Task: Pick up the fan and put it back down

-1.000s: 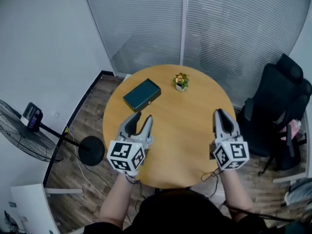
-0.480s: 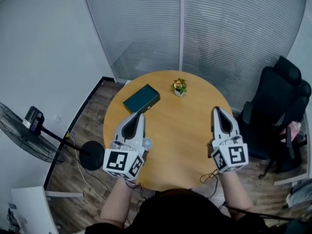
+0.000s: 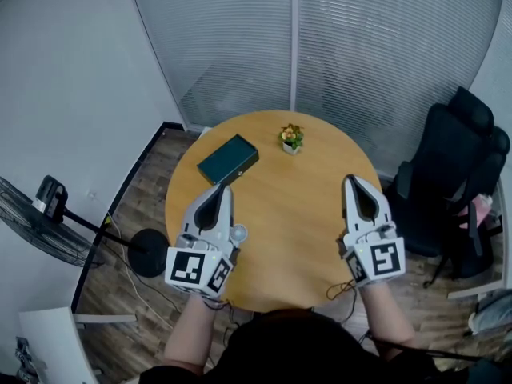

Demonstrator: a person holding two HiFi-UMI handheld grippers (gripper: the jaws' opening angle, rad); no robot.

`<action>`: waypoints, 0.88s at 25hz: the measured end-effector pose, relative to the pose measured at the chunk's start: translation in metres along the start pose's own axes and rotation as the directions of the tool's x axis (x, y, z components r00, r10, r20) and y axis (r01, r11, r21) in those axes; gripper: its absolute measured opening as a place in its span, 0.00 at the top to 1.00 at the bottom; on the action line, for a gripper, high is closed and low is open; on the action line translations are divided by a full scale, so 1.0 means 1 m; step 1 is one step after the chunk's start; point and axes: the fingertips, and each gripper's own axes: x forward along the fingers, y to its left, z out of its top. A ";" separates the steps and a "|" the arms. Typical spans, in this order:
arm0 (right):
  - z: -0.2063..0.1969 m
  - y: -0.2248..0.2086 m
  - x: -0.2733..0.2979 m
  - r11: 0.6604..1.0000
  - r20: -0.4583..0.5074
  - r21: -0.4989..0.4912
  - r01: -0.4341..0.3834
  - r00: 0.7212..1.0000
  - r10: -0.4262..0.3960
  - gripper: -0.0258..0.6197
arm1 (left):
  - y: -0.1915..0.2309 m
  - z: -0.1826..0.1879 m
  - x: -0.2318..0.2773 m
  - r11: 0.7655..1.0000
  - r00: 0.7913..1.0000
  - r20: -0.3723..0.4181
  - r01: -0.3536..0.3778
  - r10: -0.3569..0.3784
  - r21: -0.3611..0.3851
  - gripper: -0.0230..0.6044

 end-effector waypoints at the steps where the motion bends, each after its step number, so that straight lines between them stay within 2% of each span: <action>1: -0.001 0.000 0.001 1.000 -0.002 0.001 -0.001 1.000 0.001 0.95 | 0.000 -0.001 0.001 1.000 1.000 -0.002 0.001 -0.001 -0.003 0.95; 22: -0.016 0.003 0.017 0.999 -0.027 0.019 -0.039 0.999 0.039 0.96 | 0.009 -0.017 0.009 1.000 0.999 -0.039 -0.002 0.001 -0.025 0.95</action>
